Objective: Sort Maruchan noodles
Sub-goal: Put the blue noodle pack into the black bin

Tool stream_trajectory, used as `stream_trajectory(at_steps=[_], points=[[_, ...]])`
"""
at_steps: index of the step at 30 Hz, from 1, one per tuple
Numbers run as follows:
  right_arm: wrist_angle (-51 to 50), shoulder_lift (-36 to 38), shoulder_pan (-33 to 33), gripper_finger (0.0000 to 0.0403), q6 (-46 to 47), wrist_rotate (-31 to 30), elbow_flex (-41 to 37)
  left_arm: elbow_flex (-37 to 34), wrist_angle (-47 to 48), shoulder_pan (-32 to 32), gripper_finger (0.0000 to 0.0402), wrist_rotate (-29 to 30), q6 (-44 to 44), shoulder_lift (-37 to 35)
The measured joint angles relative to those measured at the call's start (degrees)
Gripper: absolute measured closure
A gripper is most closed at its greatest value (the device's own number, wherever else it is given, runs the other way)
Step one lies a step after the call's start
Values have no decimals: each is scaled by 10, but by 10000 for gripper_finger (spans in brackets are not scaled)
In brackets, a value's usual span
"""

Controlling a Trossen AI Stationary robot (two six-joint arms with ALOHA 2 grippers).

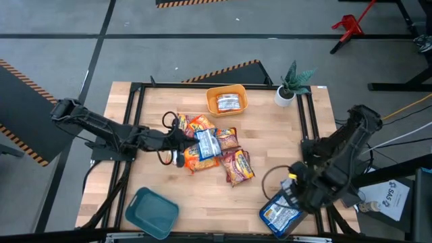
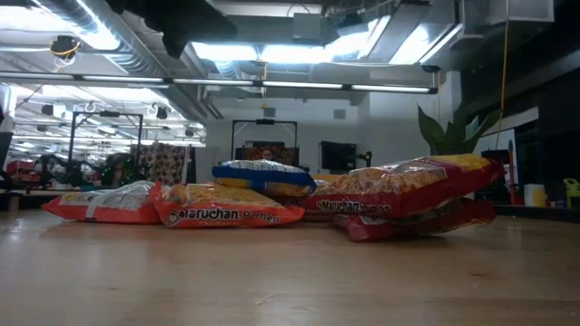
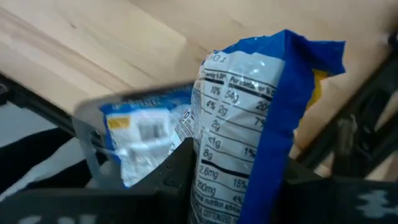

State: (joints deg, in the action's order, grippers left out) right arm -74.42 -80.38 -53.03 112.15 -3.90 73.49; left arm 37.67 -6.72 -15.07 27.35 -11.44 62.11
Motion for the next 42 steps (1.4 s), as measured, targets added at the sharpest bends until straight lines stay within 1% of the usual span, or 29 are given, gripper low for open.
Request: stream_trajectory(at_steps=[5,9,15,18,22,25,29,34,38,42], points=[[-35,-5,-47,310,16,0,0,0,-1,10,401,0,0,0],[-50,-19,-64,310,-11,0,-1,0,-1,16,401,0,-1,0],[-28,-53,-63,310,-114,9,-2,0,-1,21,401,0,-2,0],[-33,-69,-63,310,-149,23,-2,0,0,21,401,0,-2,0],[-22,-80,-63,310,-151,23,-2,0,1,21,401,0,-2,0],[-7,-81,-63,310,-151,10,-2,0,1,21,401,1,-3,0],[-14,-81,-63,310,-152,-7,-2,0,3,22,401,2,-3,0],[-12,-98,-66,310,-157,-6,-2,0,6,25,401,2,-4,0],[16,-123,-67,310,-184,2,-2,0,8,26,401,2,-4,0],[11,-137,-66,310,-203,10,-2,0,8,26,401,2,-4,0]])
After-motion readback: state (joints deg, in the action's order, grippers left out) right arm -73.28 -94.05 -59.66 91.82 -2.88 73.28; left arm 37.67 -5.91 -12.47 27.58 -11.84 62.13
